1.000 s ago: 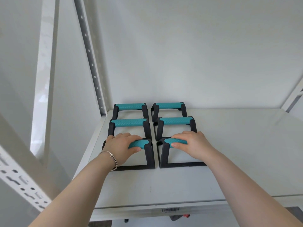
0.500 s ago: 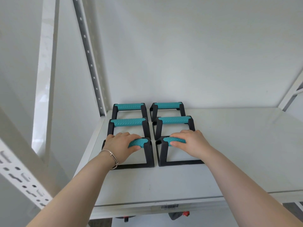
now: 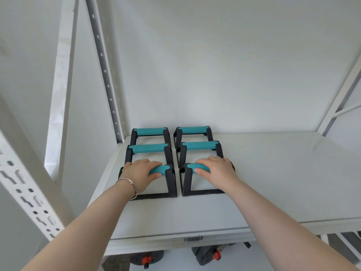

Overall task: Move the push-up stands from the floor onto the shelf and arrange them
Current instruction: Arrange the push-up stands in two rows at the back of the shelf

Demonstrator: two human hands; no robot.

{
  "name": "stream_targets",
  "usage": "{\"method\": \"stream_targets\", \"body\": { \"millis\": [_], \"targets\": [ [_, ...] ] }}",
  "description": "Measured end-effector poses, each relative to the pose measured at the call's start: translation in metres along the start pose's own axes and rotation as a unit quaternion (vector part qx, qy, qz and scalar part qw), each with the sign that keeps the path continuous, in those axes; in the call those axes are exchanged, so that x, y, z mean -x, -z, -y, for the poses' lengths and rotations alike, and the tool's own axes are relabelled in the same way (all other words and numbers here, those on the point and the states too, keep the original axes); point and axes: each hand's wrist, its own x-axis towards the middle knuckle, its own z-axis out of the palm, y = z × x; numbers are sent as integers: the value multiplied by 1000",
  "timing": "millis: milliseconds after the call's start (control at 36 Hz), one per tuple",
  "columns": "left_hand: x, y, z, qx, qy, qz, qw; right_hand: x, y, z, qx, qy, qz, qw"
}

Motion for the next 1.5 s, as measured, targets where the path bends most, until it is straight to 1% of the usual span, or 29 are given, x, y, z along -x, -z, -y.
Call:
{"method": "stream_targets", "body": {
  "millis": [361, 611, 833, 1194, 1500],
  "targets": [
    [-1, -4, 2, 14, 13, -9, 1000, -3, 1, -2, -17, -1, 20, 1000],
    [0, -4, 2, 1, 6, -12, 1000, -4, -2, -4, -19, 1, 7, 1000],
    [-1, -1, 2, 13, 4, -3, 1000, -3, -2, -6, -28, 3, 4, 1000],
    [0, -3, 3, 14, 6, -10, 1000, -4, -3, -5, -17, 1, -1, 1000],
    [-1, 0, 1, 22, 3, 1, 1000, -5, -5, -5, -8, 5, -8, 1000]
  ]
}}
